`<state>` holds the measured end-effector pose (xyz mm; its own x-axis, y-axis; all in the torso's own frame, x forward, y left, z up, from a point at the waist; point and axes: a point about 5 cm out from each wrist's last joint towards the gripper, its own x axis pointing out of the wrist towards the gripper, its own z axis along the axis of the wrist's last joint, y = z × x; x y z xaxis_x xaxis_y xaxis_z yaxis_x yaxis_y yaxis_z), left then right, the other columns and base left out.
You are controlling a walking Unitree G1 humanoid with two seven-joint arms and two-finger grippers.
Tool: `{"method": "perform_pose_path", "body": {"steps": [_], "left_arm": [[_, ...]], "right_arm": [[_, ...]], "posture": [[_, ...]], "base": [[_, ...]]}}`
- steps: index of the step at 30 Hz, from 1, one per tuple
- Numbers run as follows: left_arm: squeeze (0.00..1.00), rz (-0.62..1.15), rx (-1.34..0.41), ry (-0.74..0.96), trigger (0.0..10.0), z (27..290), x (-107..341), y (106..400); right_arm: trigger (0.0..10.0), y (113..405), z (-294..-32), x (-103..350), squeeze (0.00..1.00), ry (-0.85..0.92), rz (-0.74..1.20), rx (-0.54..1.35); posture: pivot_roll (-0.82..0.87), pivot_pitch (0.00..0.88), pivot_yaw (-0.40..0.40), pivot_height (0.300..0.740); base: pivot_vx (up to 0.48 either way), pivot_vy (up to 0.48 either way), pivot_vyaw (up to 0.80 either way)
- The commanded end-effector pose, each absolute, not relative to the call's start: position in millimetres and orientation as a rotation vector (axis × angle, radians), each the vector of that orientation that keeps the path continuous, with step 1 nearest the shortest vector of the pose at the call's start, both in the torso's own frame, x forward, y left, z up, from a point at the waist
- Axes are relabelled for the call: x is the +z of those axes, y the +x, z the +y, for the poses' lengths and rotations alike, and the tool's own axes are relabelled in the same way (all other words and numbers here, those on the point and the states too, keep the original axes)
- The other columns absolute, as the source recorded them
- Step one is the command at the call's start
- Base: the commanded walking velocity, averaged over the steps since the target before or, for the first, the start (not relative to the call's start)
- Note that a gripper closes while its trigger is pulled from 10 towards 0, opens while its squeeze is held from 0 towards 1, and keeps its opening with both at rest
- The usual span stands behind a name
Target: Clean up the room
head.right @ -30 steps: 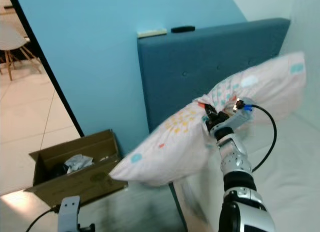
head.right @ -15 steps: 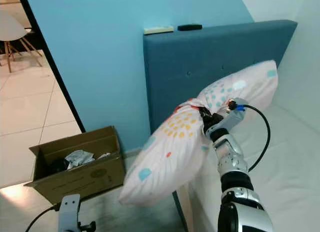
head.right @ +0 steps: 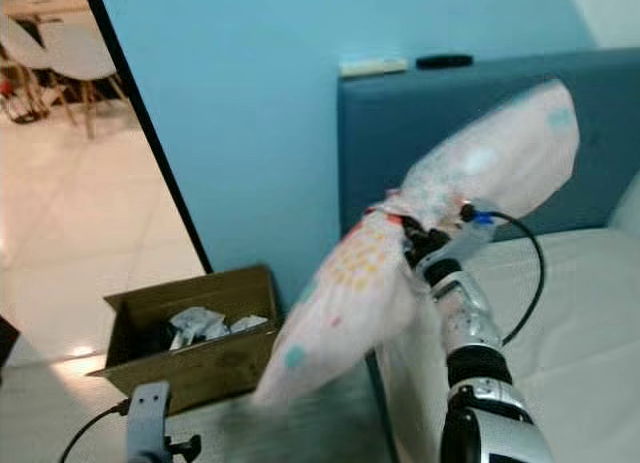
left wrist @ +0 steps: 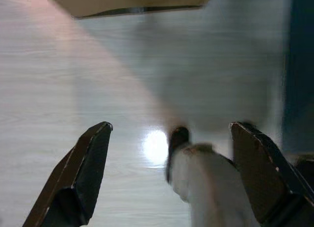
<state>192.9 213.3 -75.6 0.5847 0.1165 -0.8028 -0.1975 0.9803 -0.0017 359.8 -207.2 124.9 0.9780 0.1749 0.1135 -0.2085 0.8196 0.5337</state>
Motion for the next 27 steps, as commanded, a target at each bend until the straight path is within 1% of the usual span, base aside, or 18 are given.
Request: {"method": "perform_pose_path", "body": {"steps": [1, 8, 20, 27], "left_arm": [[0.00, 0.946, 0.188, -0.081, 10.0, 217.1, -77.5, 187.8], [0.00, 0.946, 0.180, -0.079, 10.0, 216.1, -77.6, 188.0], [0.00, 0.945, 0.168, -0.082, 10.0, 213.9, -77.6, 188.9], [0.00, 0.945, 0.168, -0.082, 10.0, 213.9, -77.7, 188.7]], "right_arm": [[10.0, 367.5, -206.3, 147.5, 0.00, 0.586, -0.161, 0.210], [10.0, 366.1, -217.7, 150.7, 0.00, 0.636, -0.204, 0.155], [10.0, 365.1, -232.4, 150.3, 0.00, 0.686, -0.219, 0.065], [10.0, 365.0, -234.0, 150.5, 0.00, 0.693, -0.220, 0.055]], "posture": [[0.06, 0.000, -0.033, 0.740], [0.06, 0.000, -0.031, 0.740], [0.06, 0.000, -0.030, 0.740], [0.06, 0.000, -0.029, 0.740]], "base": [[0.379, 0.000, 0.00], [0.386, 0.000, 0.00], [0.418, 0.000, 0.00], [0.445, 0.000, 0.00]]}}
